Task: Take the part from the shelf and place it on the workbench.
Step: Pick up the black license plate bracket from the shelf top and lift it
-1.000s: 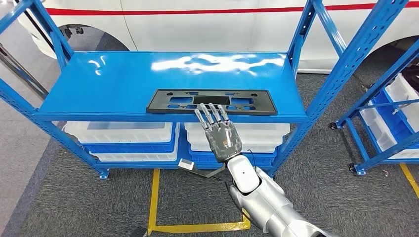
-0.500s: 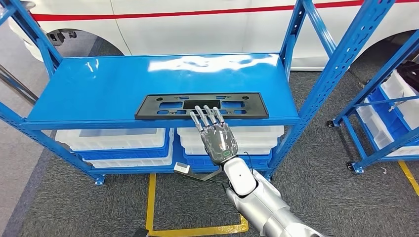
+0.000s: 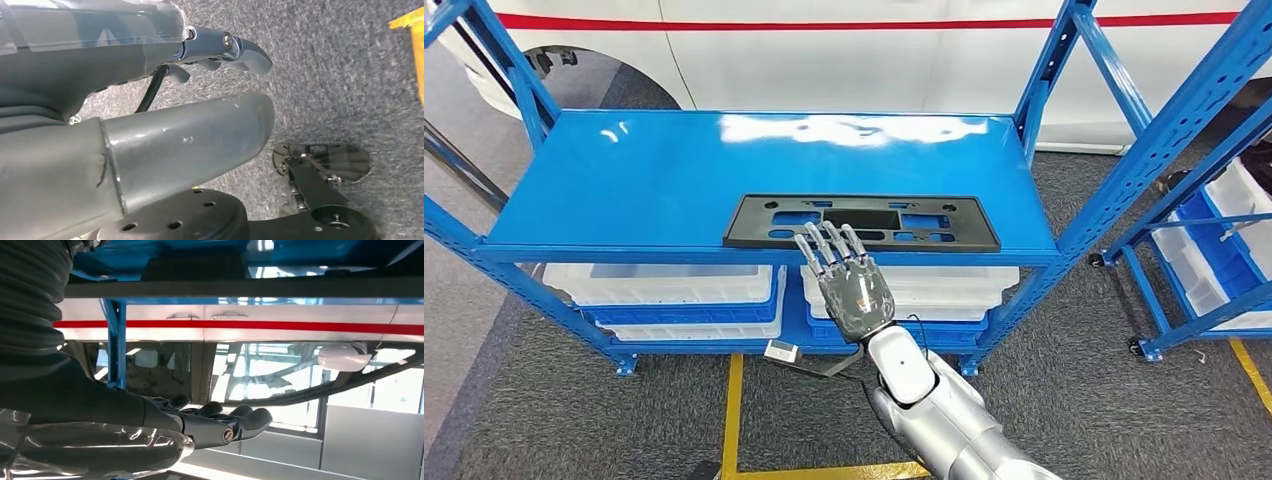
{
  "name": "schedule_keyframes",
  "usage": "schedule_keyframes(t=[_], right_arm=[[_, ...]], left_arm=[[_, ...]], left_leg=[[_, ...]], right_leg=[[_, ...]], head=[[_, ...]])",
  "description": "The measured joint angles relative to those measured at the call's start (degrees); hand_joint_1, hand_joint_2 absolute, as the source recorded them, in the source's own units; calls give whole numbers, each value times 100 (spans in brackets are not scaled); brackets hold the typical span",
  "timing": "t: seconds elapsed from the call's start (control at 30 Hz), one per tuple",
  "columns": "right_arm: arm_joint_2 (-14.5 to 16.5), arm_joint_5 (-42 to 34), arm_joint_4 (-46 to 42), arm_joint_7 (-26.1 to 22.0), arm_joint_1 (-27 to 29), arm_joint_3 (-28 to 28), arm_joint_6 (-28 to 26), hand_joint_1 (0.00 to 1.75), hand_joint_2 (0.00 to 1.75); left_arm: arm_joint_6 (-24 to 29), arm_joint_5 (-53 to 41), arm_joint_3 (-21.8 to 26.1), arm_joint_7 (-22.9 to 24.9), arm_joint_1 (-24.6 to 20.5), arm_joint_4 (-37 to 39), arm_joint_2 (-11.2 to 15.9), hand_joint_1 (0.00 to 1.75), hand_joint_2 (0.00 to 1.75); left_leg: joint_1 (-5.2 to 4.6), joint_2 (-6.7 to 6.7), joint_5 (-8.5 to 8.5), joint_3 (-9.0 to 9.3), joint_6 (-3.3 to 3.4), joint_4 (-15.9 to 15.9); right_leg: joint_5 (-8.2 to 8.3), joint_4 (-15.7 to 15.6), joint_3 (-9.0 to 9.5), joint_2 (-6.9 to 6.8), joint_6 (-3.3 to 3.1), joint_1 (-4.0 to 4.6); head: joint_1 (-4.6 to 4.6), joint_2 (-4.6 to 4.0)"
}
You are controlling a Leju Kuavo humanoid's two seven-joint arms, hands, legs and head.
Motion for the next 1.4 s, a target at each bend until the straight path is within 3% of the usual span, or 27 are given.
schedule_keyframes(t=[0.07, 0.13, 0.2, 0.27, 0.37, 0.4, 0.43, 0.47, 0.53, 0.6, 0.7, 0.77, 0.87, 0.93, 0.97, 1.0, 1.07, 1.1, 1.17, 1.27, 1.33, 1.4], right_arm=[[26, -31, -41, -5, -1, 1, 0, 0, 175], [46, -44, -63, -10, -1, 2, 0, 0, 175], [68, -65, -76, -18, 2, 4, -1, 0, 175], [101, -106, -90, -44, -4, 11, -1, 0, 175], [134, -157, -70, -99, -14, 58, 0, 0, 175], [138, -172, -51, -115, -8, 75, 0, 0, 175], [141, -188, -29, -133, -1, 87, 0, 0, 175], [146, -206, -9, -149, 1, 95, 0, 0, 175], [163, -227, 26, -161, -7, 97, 0, 0, 175], [192, -231, 68, -147, -26, 98, 0, 0, 175], [235, -242, 136, -143, -47, 110, 0, 0, 175], [252, -258, 175, -147, -67, 125, 0, 0, 175], [257, -318, 252, -147, -103, 150, 1, 0, 175], [257, -356, 331, -146, -101, 167, 5, 0, 175], [257, -364, 369, -137, -102, 174, 18, 0, 175], [257, -368, 408, -108, -113, 180, 54, 0, 175], [257, -362, 490, 13, -164, 189, 195, 0, 175], [256, -358, 539, 88, -199, 191, 280, 0, 175], [252, -356, 629, 199, -248, 192, 401, 0, 175], [246, -397, 732, 298, -296, 192, 544, 0, 175], [244, -420, 789, 339, -352, 192, 639, 0, 175], [240, -433, 846, 366, -389, 192, 703, 0, 175]], left_arm=[[1, -6, 2, 1, -1, 1, -16, 0, 0], [4, -11, 10, 2, -11, 2, -34, 0, 0], [3, -17, 17, 3, -22, 2, -37, 0, 0], [-1, -22, 20, 3, -21, 2, -36, 0, 0], [-2, -25, 24, 3, -19, 2, -34, 0, 0], [-2, -27, 25, 3, -12, 2, -34, 0, 0], [-2, -32, 26, 3, -4, 2, -32, 0, 0], [-3, -37, 26, 3, 2, 2, -28, 0, 0], [-5, -54, 26, 3, 1, 2, -22, 0, 0], [-13, -72, 27, 3, -10, 3, -26, 0, 0], [-22, -90, 32, 6, -18, 4, -28, 0, 0], [-22, -93, 34, 5, -15, 4, -27, 0, 0], [-24, -93, 39, 0, -29, 4, -28, 0, 0], [-24, -92, 53, -2, -25, 4, -28, 0, 0], [-24, -92, 63, -2, -22, 4, -28, 0, 0], [-24, -91, 72, -3, -20, 4, -28, 0, 0], [-25, -91, 87, -6, -19, 4, -35, 0, 0], [-25, -91, 97, -8, -18, 4, -39, 0, 0], [-26, -91, 120, -10, -15, 4, -46, 0, 0], [-30, -94, 145, -10, -13, 4, -45, 0, 0], [-31, -100, 162, -10, -11, 4, -44, 0, 0], [-32, -107, 173, -10, -1, 4, -43, 0, 0]], left_leg=[[-20, -3, -39, 49, -20, -7], [-6, 1, -56, 58, -65, -26], [-2, 12, -73, 87, -117, -66], [-8, 14, -210, 35, -174, 101], [52, 13, -589, -466, -279, 1050], [81, 13, -614, -620, -315, 1289], [110, 14, -537, -690, -347, 1343], [137, 15, -353, -654, -379, 1179], [174, 16, 51, -394, -435, 508], [165, 0, 177, -213, -405, 75], [141, -17, 134, -205, -263, 45], [143, -14, 137, -184, -179, 26], [129, -12, 121, -165, -93, 14], [107, -14, 103, -152, -67, 15], [95, -17, 92, -138, -59, 15], [83, -22, 79, -118, -56, 15], [58, -31, 47, -77, -68, 14], [49, -33, 33, -67, -84, 14], [47, -29, 23, -63, -131, 0], [49, -16, -56, -55, -221, 46], [61, -14, -306, -264, -264, 495], [76, -12, -569, -653, -310, 1214]], right_leg=[[289, -672, 303, -8, -148, 62], [294, -936, 433, -14, -226, 114], [307, -1076, 507, -14, -220, 99], [343, -1238, 623, -20, -206, 32], [332, -1307, 712, -31, -201, -6], [313, -1296, 723, -31, -198, -11], [290, -1278, 733, -25, -188, -21], [259, -1250, 746, -16, -169, -36], [172, -1164, 761, -1, -99, -66], [101, -1069, 735, 6, -18, -63], [79, -1043, 708, 9, 50, -49], [-36, -888, 646, 0, 93, -63], [-473, 82, 153, -14, 126, -64], [-549, 565, -152, -14, 107, -58], [-432, 518, -167, -13, 81, -51], [-226, 255, -73, -13, 41, -37], [157, -486, 247, -14, -63, 12], [247, -772, 379, -15, -100, 36], [241, -958, 473, -10, -127, 65], [267, -1113, 569, -2, -143, 16], [282, -1195, 646, -17, -164, -15], [264, -1197, 666, -25, -181, -15]], head=[[-8, 0], [-21, 0], [-28, 0], [-45, 0], [-62, 0], [-61, 0], [-61, 0], [-61, 0], [-62, 0], [-76, 0], [-85, 0], [-82, 0], [-79, 0], [-79, 0], [-79, 0], [-79, 0], [-81, 0], [-80, 0], [-83, 0], [-91, 0], [-104, 0], [-110, 0]])
